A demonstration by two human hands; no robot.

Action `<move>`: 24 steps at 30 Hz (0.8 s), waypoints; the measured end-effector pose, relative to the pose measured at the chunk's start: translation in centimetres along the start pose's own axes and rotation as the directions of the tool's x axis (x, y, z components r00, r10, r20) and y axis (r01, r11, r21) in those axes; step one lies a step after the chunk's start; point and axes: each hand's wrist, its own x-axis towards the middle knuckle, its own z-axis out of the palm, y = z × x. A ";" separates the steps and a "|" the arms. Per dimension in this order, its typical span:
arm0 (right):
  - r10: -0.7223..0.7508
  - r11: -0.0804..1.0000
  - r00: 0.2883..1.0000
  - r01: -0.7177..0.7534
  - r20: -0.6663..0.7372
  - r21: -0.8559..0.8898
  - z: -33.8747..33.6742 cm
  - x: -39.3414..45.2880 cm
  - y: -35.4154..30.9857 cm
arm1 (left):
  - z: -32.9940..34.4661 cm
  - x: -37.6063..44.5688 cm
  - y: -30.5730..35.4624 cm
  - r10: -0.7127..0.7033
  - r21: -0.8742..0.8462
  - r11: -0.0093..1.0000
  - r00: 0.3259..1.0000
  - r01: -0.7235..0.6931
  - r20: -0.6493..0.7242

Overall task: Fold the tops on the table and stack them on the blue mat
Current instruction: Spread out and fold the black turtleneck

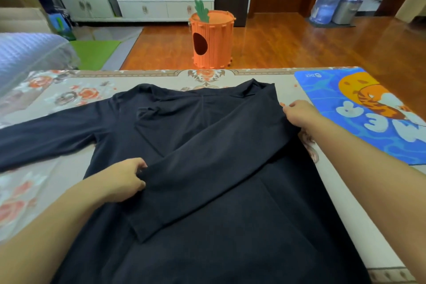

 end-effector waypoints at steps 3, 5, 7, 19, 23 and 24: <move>-0.002 1.000 0.999 0.004 -0.051 0.027 -0.2 1.7 -0.3 | 1.3 1.6 2.1 0.142 0.180 0.980 0.926 -0.082 -0.351; 0.014 0.997 0.999 -0.010 -0.052 0.079 -0.2 3.0 -0.8 | 2.7 2.5 4.0 0.303 0.138 0.953 0.799 -0.271 -0.520; -0.015 0.989 0.998 0.024 -0.064 0.146 -0.2 4.8 -1.7 | 4.3 3.3 5.5 0.428 0.202 0.902 0.725 -0.382 -0.540; -0.283 0.813 0.955 0.287 0.088 -0.506 -0.6 12.8 -4.2 | 6.8 4.6 5.6 0.416 0.264 0.906 0.808 -0.330 -0.416; -0.418 0.854 0.902 0.349 -0.110 -0.386 0.1 9.1 -5.5 | 6.5 4.5 5.8 0.406 0.262 0.909 0.825 -0.323 -0.392; -0.501 0.839 0.845 0.422 -0.186 -0.343 0.8 7.3 -5.7 | 6.5 4.5 5.7 0.405 0.268 0.909 0.826 -0.318 -0.391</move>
